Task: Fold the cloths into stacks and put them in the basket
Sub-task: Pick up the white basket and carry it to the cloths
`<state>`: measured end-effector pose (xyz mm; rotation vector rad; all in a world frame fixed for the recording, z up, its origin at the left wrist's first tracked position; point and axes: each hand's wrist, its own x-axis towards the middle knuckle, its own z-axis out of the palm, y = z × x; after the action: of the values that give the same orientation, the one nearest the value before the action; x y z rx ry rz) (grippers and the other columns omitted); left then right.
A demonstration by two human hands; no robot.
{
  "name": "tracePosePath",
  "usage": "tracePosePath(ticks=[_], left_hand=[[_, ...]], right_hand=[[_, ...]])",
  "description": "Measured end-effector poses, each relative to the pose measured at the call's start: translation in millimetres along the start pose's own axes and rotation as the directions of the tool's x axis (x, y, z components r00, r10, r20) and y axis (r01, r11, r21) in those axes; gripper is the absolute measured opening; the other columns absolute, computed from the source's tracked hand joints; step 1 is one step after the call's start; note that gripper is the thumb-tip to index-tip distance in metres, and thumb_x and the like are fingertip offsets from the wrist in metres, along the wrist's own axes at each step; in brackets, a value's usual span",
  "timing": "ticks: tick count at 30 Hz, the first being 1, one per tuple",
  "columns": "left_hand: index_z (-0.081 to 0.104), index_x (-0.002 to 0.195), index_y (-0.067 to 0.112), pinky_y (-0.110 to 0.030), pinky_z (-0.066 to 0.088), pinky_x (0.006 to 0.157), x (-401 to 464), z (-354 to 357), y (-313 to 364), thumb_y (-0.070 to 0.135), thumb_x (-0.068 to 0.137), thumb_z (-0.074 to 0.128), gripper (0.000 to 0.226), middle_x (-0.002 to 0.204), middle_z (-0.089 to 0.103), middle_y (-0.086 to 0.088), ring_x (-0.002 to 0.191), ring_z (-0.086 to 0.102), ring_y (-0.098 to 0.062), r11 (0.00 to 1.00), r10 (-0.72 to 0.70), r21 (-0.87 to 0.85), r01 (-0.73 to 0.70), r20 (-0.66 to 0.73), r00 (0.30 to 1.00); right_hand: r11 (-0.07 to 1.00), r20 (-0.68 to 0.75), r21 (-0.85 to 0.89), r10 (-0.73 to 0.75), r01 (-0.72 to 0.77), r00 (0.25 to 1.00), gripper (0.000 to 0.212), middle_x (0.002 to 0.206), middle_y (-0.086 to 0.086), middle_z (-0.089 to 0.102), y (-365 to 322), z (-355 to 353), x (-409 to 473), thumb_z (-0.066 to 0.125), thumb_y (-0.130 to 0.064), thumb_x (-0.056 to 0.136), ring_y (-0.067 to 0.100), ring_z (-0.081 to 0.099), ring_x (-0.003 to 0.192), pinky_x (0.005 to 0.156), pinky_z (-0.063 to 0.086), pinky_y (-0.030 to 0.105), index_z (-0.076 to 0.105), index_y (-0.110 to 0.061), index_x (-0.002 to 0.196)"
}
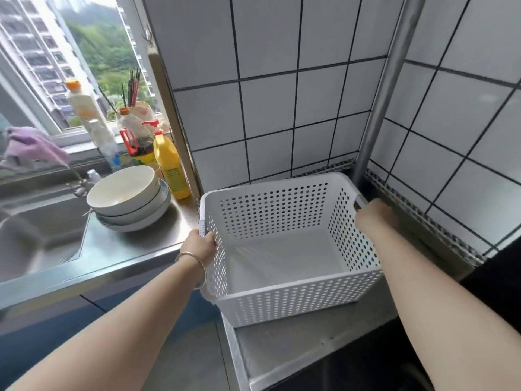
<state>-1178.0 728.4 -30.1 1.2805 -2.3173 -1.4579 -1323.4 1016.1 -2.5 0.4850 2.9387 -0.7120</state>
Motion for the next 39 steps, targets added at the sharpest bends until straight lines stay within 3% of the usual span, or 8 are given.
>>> tracePosePath(ticks=[3, 7, 10, 14, 20, 24, 30, 39], left_hand=[[0.053, 0.109, 0.000, -0.041, 0.050, 0.082, 3, -11, -4, 0.028, 0.092, 0.043, 0.035, 0.100, 0.063, -0.023, 0.091, 0.061, -0.038, 0.993, -0.019, 0.113, 0.017, 0.017, 1.000], [0.055, 0.110, -0.003, -0.032, 0.045, 0.069, -6, -41, -1, 0.026, 0.096, 0.040, 0.036, 0.090, 0.059, -0.021, 0.078, 0.059, -0.034, 0.983, -0.010, 0.184, 0.004, 0.033, 0.999], [0.058, 0.104, -0.008, -0.032, 0.045, 0.063, -13, -79, 0, 0.022, 0.095, 0.041, 0.035, 0.067, 0.050, -0.012, 0.057, 0.047, -0.026, 0.991, -0.009, 0.133, 0.006, 0.023, 1.000], [0.049, 0.117, -0.016, -0.022, 0.039, 0.043, -31, -151, -11, 0.017, 0.097, 0.040, 0.040, 0.060, 0.041, -0.006, 0.050, 0.039, -0.018, 0.999, -0.050, 0.007, 0.050, -0.009, 0.999], [0.045, 0.066, 0.006, -0.025, 0.035, 0.049, -66, -274, -41, 0.020, 0.099, 0.038, 0.037, 0.060, 0.042, -0.007, 0.051, 0.040, -0.018, 0.998, -0.054, 0.029, 0.061, -0.186, 0.981], [0.047, 0.061, 0.011, -0.028, 0.037, 0.049, -104, -364, -71, 0.023, 0.095, 0.046, 0.036, 0.066, 0.050, -0.010, 0.053, 0.045, -0.018, 0.992, -0.118, 0.007, 0.128, -0.351, 0.929], [0.045, 0.058, 0.009, -0.028, 0.031, 0.048, -185, -501, -152, 0.013, 0.095, 0.044, 0.038, 0.061, 0.044, -0.010, 0.051, 0.039, -0.020, 0.980, -0.171, -0.178, 0.094, -0.496, 0.851], [0.047, 0.063, 0.011, -0.022, 0.032, 0.036, -325, -660, -325, 0.017, 0.098, 0.042, 0.036, 0.058, 0.041, -0.005, 0.047, 0.036, -0.016, 0.938, -0.319, -0.309, 0.159, -0.585, 0.746]], right_hand=[[1.000, 0.172, 0.003, 0.028, -0.029, 0.985, 0.036, 0.109, 0.023, 0.062, -3, -9, -5, 0.045, -0.020, 0.095, 0.029, 0.059, 0.072, 0.051, 0.039, 0.025, 0.054, 0.003, 0.121], [0.998, 0.339, 0.043, 0.020, -0.037, 0.941, 0.037, 0.035, 0.012, 0.053, -8, -10, -10, 0.041, -0.020, 0.095, 0.022, 0.047, 0.043, 0.054, 0.044, 0.029, 0.058, 0.005, 0.073], [0.983, 0.388, 0.184, -0.074, 0.002, 0.918, 0.034, 0.046, 0.009, 0.041, -30, -19, -30, 0.040, -0.014, 0.093, 0.017, 0.033, 0.028, 0.046, 0.036, 0.027, 0.046, -0.005, 0.061], [0.952, 0.427, 0.242, -0.276, 0.185, 0.861, 0.034, 0.059, 0.009, 0.040, -82, -32, -80, 0.039, -0.012, 0.096, 0.020, 0.038, 0.048, 0.047, 0.034, 0.030, 0.040, -0.010, 0.061], [0.881, 0.442, 0.268, -0.472, 0.390, 0.762, 0.033, 0.058, 0.010, 0.044, -163, -30, -164, 0.039, -0.019, 0.097, 0.021, 0.039, 0.046, 0.050, 0.035, 0.033, 0.051, -0.003, 0.071], [0.816, 0.490, 0.289, -0.575, 0.500, 0.655, 0.039, 0.053, 0.012, 0.038, -222, -29, -232, 0.036, -0.007, 0.098, 0.016, 0.039, 0.039, 0.045, 0.031, 0.024, 0.041, -0.006, 0.059], [0.674, 0.484, 0.493, -0.738, 0.551, 0.470, 0.039, 0.053, 0.008, 0.031, -289, -19, -390, 0.034, -0.007, 0.099, 0.011, 0.036, 0.028, 0.036, 0.029, 0.010, 0.030, -0.011, 0.061], [0.574, 0.561, 0.474, -0.781, 0.668, 0.273, 0.038, 0.054, 0.009, 0.035, -314, 47, -650, 0.042, -0.015, 0.098, 0.019, 0.035, 0.041, 0.031, 0.031, 0.022, 0.037, -0.008, 0.061]])
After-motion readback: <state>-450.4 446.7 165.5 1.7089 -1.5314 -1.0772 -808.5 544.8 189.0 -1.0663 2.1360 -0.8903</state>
